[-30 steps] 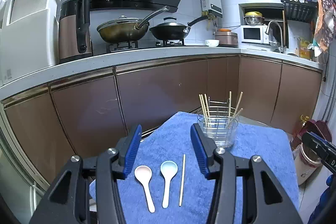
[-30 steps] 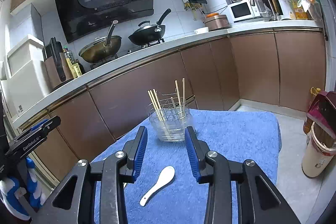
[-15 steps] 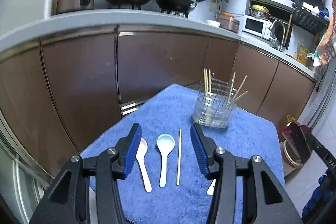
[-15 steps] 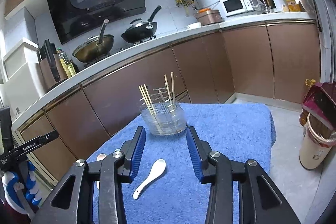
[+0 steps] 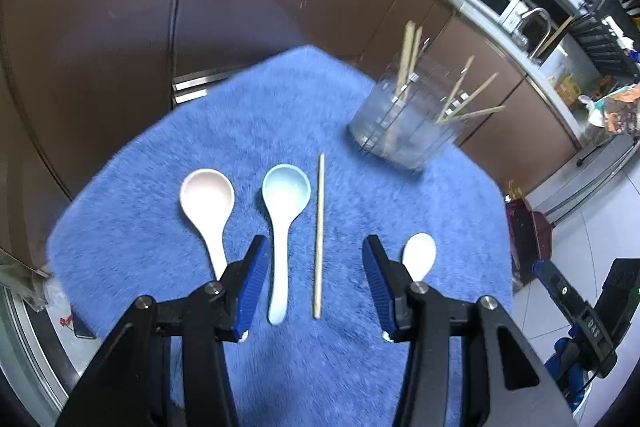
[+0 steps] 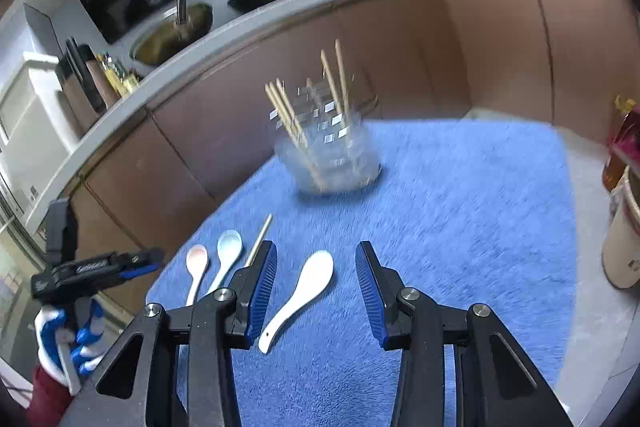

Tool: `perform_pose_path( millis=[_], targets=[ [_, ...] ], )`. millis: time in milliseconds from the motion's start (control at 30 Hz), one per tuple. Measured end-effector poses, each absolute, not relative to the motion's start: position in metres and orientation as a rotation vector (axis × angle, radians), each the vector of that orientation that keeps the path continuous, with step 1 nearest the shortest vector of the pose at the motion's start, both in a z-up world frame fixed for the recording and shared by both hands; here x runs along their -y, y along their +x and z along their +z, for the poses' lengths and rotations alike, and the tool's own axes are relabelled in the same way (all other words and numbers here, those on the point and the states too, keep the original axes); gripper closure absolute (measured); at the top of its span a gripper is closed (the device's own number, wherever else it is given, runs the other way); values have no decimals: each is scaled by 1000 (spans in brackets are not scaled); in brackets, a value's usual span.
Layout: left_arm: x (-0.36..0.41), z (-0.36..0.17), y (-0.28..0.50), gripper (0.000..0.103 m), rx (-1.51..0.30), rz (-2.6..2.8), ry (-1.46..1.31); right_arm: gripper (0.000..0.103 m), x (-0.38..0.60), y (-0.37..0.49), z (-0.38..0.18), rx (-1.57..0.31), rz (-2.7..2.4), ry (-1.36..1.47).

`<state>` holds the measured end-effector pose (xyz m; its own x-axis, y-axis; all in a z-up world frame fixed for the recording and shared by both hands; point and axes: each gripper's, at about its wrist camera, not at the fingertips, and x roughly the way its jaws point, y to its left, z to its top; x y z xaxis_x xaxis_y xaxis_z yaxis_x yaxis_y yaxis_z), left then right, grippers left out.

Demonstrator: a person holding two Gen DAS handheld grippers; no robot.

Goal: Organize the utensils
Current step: 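Lower the left tool onto the pale blue spoon and close it while the right tool grasps the white spoon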

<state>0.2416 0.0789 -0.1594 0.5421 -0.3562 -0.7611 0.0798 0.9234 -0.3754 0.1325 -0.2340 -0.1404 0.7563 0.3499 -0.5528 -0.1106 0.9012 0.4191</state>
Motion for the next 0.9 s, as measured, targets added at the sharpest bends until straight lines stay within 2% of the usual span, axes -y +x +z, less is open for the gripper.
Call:
perform_pose_path(
  millis=[533, 900],
  targets=[
    [-82, -215, 348, 57, -1083, -358, -179, 63, 239, 206, -206, -913, 405, 500],
    [-69, -235, 367, 77, -1155, -402, -97, 63, 228, 240, -225, -1038, 484, 460]
  ],
)
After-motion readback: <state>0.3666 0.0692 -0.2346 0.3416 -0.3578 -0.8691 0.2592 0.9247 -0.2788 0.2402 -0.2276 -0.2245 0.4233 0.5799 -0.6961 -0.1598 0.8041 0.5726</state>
